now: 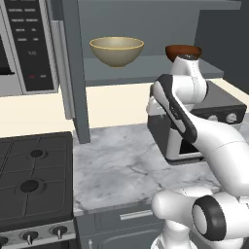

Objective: Take the smaller bowl and place it next to the appetizer plate on the dining counter , and place the larger bowl next to the plate with cooked food.

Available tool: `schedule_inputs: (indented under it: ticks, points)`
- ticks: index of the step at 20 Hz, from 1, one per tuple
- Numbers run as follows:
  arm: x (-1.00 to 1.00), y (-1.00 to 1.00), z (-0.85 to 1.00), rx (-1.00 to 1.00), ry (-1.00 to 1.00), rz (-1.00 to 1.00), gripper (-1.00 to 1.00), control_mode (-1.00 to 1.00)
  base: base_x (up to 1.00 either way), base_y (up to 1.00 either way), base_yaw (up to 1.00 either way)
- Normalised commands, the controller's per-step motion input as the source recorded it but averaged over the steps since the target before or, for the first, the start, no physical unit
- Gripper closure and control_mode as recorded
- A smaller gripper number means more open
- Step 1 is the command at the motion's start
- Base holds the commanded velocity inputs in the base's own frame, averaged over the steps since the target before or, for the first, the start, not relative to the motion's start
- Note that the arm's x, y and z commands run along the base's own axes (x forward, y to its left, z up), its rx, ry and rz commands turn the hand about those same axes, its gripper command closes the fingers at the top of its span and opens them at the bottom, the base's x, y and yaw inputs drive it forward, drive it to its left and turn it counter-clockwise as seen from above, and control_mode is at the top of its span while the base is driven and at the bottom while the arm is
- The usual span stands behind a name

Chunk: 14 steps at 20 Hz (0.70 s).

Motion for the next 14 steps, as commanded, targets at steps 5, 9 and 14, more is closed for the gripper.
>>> schedule_inputs:
  ticks: [5, 9, 14]
  points:
    - [-0.24, 0.05, -0.02, 0.02, 0.0, -0.04, -1.0, -1.0, 0.0, 0.0, 0.0]
    - [-0.26, 0.38, 0.23, 0.17, -0.15, -0.39, -1.0, -1.0, 0.0, 0.0, 0.0]
    - [-0.11, 0.24, 0.58, 0.15, -0.3, -0.46, -1.0, -1.0, 0.0, 0.0, 0.0]
